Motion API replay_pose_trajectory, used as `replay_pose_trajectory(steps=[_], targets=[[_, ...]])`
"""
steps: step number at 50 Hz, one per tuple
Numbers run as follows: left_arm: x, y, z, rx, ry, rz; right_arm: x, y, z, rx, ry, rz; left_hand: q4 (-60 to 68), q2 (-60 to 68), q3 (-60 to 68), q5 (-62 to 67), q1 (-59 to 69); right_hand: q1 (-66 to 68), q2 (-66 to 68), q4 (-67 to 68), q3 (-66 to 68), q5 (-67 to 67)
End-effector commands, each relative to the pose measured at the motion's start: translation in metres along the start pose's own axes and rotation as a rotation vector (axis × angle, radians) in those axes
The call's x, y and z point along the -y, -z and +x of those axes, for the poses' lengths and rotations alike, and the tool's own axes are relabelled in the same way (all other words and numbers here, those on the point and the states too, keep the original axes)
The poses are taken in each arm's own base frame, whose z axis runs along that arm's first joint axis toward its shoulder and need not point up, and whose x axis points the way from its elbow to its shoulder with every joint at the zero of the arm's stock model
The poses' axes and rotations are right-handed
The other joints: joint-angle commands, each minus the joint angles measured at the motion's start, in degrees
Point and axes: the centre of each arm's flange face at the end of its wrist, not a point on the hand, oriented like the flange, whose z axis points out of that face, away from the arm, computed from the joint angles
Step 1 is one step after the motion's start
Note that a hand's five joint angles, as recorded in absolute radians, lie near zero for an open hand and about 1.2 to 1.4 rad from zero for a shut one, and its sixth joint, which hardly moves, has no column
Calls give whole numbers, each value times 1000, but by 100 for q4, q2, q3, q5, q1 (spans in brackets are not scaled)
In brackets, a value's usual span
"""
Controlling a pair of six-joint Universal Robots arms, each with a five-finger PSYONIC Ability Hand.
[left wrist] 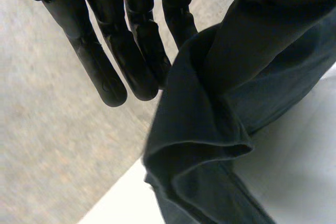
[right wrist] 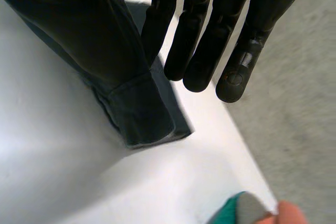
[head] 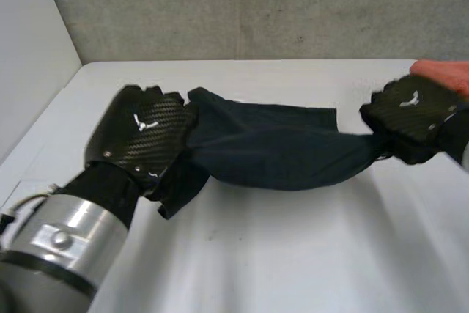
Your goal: Fold the laundry.
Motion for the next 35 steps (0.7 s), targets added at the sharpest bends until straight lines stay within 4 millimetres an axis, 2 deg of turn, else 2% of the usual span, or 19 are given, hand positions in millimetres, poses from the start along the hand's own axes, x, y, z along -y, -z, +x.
replay_pose_trajectory(steps=[1,3,7,9,10,13,15,18,19,21,22,26,29,33,35], targets=[[15,15,-4,-77,-68,19,33,31,11,-48,43,40,605,589,578,756,843,2660,1265,1196,1225,1341],[15,14,-5,-81,-68,18,32,32,9,-38,36,31,605,588,578,755,843,2660,1265,1196,1225,1341],[0,4,-7,-83,-73,-26,23,27,3,-4,14,2,504,487,477,655,742,2660,1265,1196,1225,1341],[-21,-10,-5,-93,-74,-95,17,22,-1,19,-2,-18,404,387,377,554,642,2660,1265,1196,1225,1341],[-36,-21,-1,-112,-75,-141,5,13,-5,55,-27,-54,337,320,310,487,575,2660,1265,1196,1225,1341],[-61,-38,5,-144,-70,-213,-15,-5,-13,115,-65,-132,319,302,292,470,557,2660,1265,1196,1225,1341],[-71,-48,7,-156,-72,-235,-28,-15,-15,128,-69,-185,319,302,292,470,557,2660,1265,1196,1225,1341],[-76,-66,6,-152,-73,-220,-36,-24,-13,120,-59,-222,336,319,309,486,574,2660,1265,1196,1225,1341],[-81,-80,6,-143,-78,-207,-42,-31,-12,114,-65,-246,353,336,326,503,591,2660,1265,1196,1225,1341],[-87,-95,5,-126,-84,-195,-47,-38,-13,118,-67,-267,386,369,359,537,624,2660,1265,1196,1225,1341],[-93,-109,3,-111,-91,-187,-53,-48,-15,122,-66,-282,386,369,359,537,624,2660,1265,1196,1225,1341],[-100,-130,-2,-91,-112,-176,-54,-66,-29,135,-31,-275,336,319,309,487,574,2660,1265,1196,1225,1341],[-101,-132,0,-96,-126,-174,-51,-74,-30,96,-16,-248,336,319,309,486,574,2660,1265,1196,1225,1341],[-94,-139,-4,-89,-177,-125,-42,-88,-17,-1,12,-166,353,336,326,503,591,2660,1265,1196,1225,1341],[-80,-156,-10,-55,-210,-42,-35,-96,-8,-54,22,-117,369,352,342,520,607,2660,1265,1196,1225,1341]])
